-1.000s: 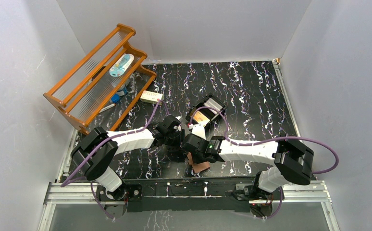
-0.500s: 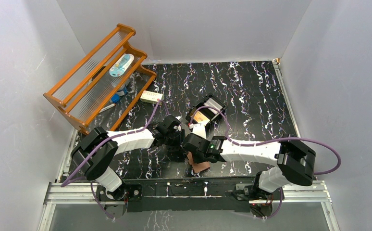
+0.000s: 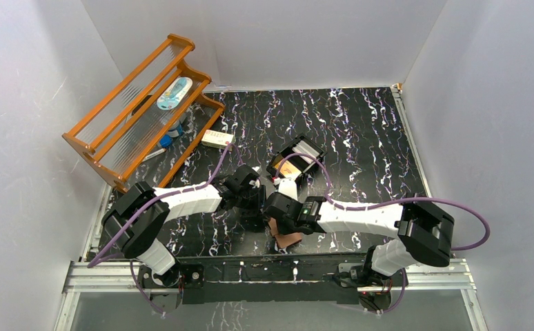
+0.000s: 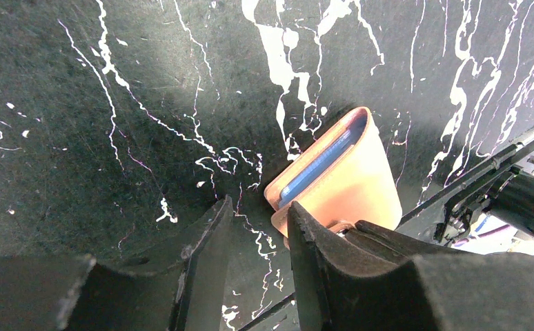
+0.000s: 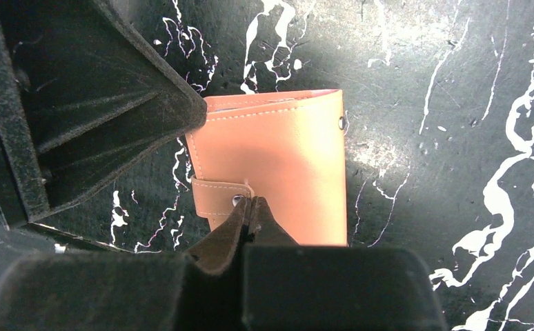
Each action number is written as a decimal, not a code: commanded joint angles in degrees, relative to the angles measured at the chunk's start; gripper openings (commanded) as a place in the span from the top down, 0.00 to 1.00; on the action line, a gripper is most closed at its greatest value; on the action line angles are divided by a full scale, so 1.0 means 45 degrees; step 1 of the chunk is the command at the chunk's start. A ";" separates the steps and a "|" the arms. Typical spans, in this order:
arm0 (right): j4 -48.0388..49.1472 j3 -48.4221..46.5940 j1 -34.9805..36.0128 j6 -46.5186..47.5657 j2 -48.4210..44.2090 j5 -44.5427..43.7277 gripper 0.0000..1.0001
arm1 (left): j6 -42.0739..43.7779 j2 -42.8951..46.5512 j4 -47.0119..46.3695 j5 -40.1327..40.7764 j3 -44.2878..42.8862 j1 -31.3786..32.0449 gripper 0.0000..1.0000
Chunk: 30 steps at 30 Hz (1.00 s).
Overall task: Put the credit cards into the card holder
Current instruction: Close the card holder at the center of the board.
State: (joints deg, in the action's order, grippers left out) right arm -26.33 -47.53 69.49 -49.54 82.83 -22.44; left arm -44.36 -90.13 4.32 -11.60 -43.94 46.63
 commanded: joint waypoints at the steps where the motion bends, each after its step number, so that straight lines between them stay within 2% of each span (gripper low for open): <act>1: -0.0171 0.0274 0.0026 -0.0105 -0.0021 -0.0141 1.00 | 0.0285 -0.0209 0.0993 0.0470 0.0050 0.0060 0.65; 10: -0.0704 0.0042 0.0026 -0.0328 -0.0253 0.0011 1.00 | 0.0326 -0.0260 0.1092 0.0542 -0.0002 0.0064 0.65; 18: -0.0311 0.0592 0.0016 -0.0580 -0.0258 -0.0016 1.00 | 0.0312 -0.0309 0.1109 0.0531 0.0031 0.0061 0.65; 24: 0.0032 0.0682 0.0021 -0.0515 -0.0381 0.0025 1.00 | -0.0240 0.1543 0.1128 0.0054 -0.0479 0.0102 0.64; 27: 0.0158 0.0696 0.0026 -0.0524 -0.0350 0.0053 1.00 | -0.0742 0.2318 -0.0152 -0.0821 -0.0154 0.0094 0.64; 30: 0.0263 0.0756 0.0026 -0.0552 -0.0308 0.0060 1.00 | -0.1250 0.2082 -0.1962 -0.1753 0.0592 0.0096 0.83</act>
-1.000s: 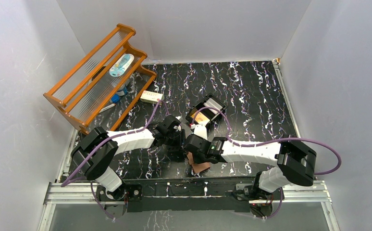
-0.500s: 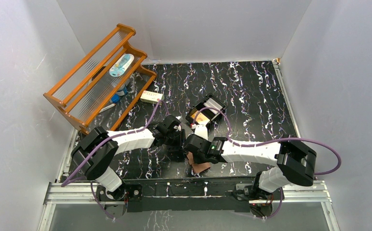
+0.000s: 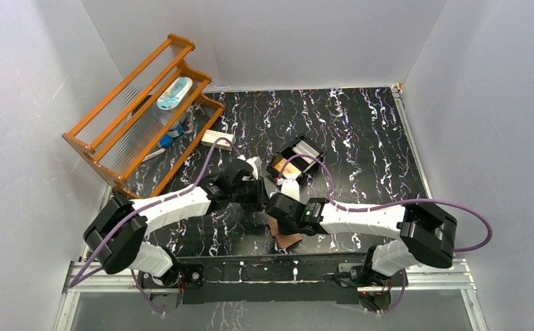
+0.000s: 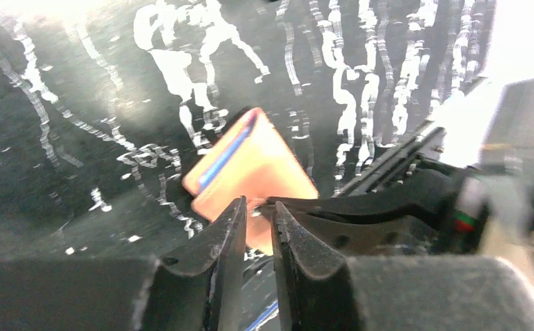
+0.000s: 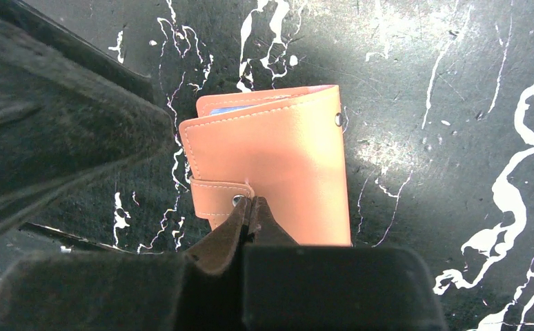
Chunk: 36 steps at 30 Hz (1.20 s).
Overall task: Put the credit cards into the card holder
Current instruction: Close the card holder at the center of the board.
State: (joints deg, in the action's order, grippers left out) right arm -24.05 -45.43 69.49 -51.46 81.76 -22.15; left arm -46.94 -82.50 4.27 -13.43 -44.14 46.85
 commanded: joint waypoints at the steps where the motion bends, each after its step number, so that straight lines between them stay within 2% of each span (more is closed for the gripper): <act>1: -0.0224 0.0281 0.0026 -0.0136 -0.0063 -0.0012 1.00 | -0.0772 0.0116 -0.2366 -0.1587 0.0789 0.0051 0.87; 4: -0.0248 0.0201 0.0026 -0.0127 -0.0049 -0.0018 1.00 | -0.0900 -0.0674 -0.3353 -0.2212 0.1152 0.0113 0.94; 7: -0.0265 0.0145 0.0023 -0.0106 -0.0105 -0.0060 1.00 | -0.0919 -0.1153 -0.3849 -0.2075 0.1398 0.0133 0.98; 20: -0.0227 -0.0009 0.0026 -0.0135 -0.1102 0.0164 1.00 | -0.0239 -0.1906 -0.2637 -0.0642 0.1632 0.0152 0.89; 36: 0.0155 0.0603 -0.0301 -0.0046 -0.0517 0.0113 1.00 | -0.0077 -0.1979 -0.2181 -0.0531 0.1246 0.0213 0.86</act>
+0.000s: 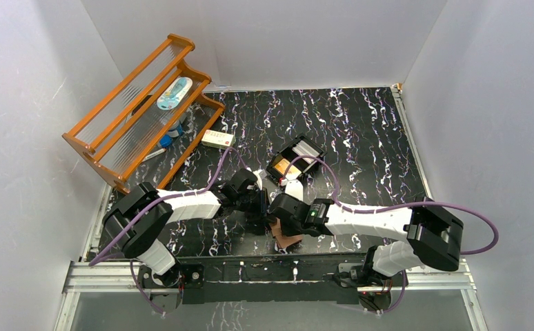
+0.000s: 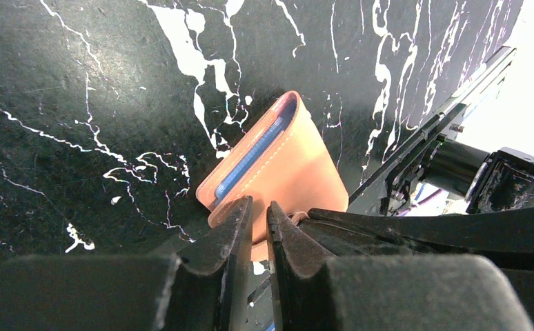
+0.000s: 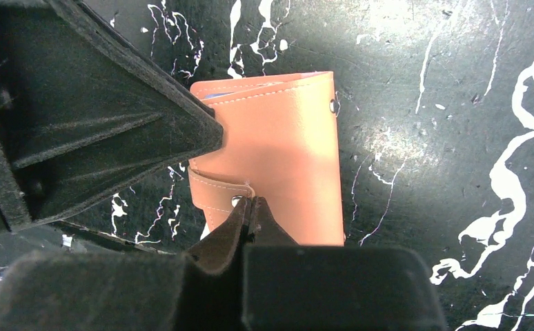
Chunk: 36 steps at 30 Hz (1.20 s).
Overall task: Put the credit cards into the card holder
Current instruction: Close the card holder at the center of the board.
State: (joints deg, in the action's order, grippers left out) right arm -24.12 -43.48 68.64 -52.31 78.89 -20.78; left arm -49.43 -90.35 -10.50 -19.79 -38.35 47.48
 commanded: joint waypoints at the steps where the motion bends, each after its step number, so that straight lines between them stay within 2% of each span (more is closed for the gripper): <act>1: 0.0241 0.0156 -0.0116 0.0202 0.0134 -0.0164 1.00 | 0.0476 -0.0236 0.1113 0.0887 -0.0044 0.0068 0.86; 18: 0.0137 -0.0364 -0.0280 0.0718 0.0317 -0.0424 1.00 | 0.0496 -0.0252 0.1259 0.0998 -0.0150 0.0209 0.85; 29: -0.0552 -0.0639 -0.0386 0.0725 0.1614 -0.0174 1.00 | 0.0441 -0.0218 0.1282 0.1081 -0.0020 0.0246 0.84; 36: -0.0998 -0.1103 -0.0586 0.1432 0.2467 0.0084 1.00 | 0.0399 -0.0353 0.1260 0.1059 0.0061 0.0263 0.85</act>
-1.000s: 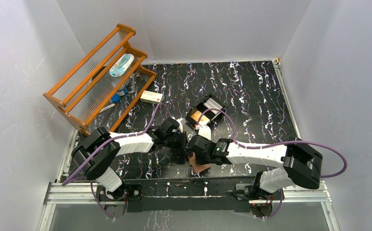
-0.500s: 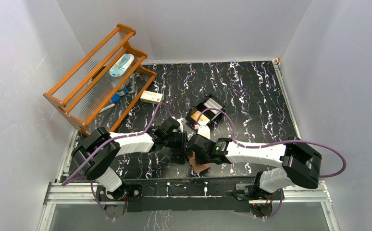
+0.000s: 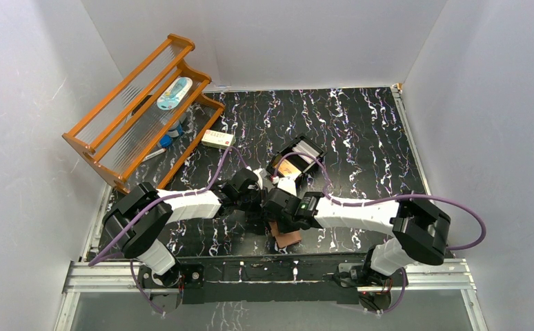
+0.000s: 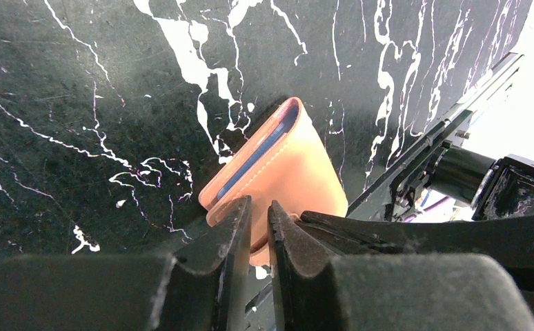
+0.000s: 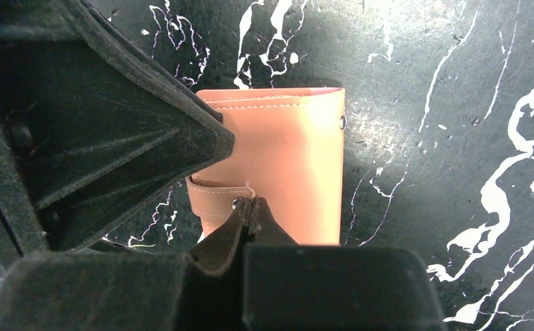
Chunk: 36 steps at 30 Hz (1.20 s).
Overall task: Put the credit cards into the card holder
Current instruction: Close the card holder at the center of the board, then reset both arms
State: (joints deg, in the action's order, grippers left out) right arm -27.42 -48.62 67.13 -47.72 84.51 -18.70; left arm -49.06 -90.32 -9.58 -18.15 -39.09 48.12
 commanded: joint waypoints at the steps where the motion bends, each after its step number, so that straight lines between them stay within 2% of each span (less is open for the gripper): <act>1: -0.0331 -0.0070 -0.0255 0.0452 0.1347 -0.0343 1.00 | 0.0298 -0.0385 0.1041 0.0701 0.0222 0.0127 0.84; 7: -0.0333 -0.0149 -0.0260 0.0526 0.1863 -0.0141 1.00 | 0.0252 -0.0404 0.1026 0.0674 0.0249 0.0127 0.84; 14: -0.0548 -0.0187 -0.0251 0.0290 0.1012 -0.0367 0.99 | 0.0235 -0.0145 0.1694 0.1120 -0.0234 0.0123 0.84; 16: -0.0655 -0.0173 -0.0251 0.0249 0.0304 -0.0461 0.89 | 0.0235 0.0034 0.1913 0.1325 -0.0405 0.0127 0.83; 17: -0.0661 -0.0145 -0.0251 0.0246 -0.0083 -0.0473 0.81 | 0.0237 0.0111 0.2076 0.1422 -0.0514 0.0127 0.83; 21: -0.0575 -0.0057 -0.0256 0.0160 -0.1694 -0.0325 0.61 | 0.0313 0.0364 0.2605 0.1789 -0.1029 0.0126 0.80; 23: -0.0609 -0.0030 -0.0260 0.0094 -0.2472 -0.0434 0.52 | 0.0306 0.0666 0.2900 0.2036 -0.1294 0.0136 0.79; 26: -0.0579 0.0107 -0.0251 0.0029 -0.3642 -0.1009 0.45 | 0.0487 0.1276 0.3711 0.2685 -0.1953 0.0105 0.76; 28: -0.0670 0.0061 -0.0263 0.0130 -0.4367 -0.1188 0.40 | 0.0746 0.1800 0.4664 0.3218 -0.2596 0.0103 0.69; 34: -0.1906 -0.1248 -0.0251 0.0703 -0.6289 -0.1699 0.19 | 0.1922 0.4014 0.7459 0.4561 -0.4844 0.0108 0.53; 35: -0.2150 -0.1451 -0.0253 0.0811 -0.6598 -0.1916 0.11 | 0.2089 0.4590 0.7879 0.4749 -0.5204 0.0101 0.47; 36: -0.2393 -0.1675 -0.0251 0.0929 -0.6918 -0.2107 0.03 | 0.2277 0.5017 0.8249 0.4883 -0.5518 0.0106 0.30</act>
State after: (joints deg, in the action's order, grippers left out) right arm -33.91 -50.50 66.06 -45.76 58.50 -23.40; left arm -43.40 -77.17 17.19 -1.74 -57.47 48.71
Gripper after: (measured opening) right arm 0.859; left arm 0.507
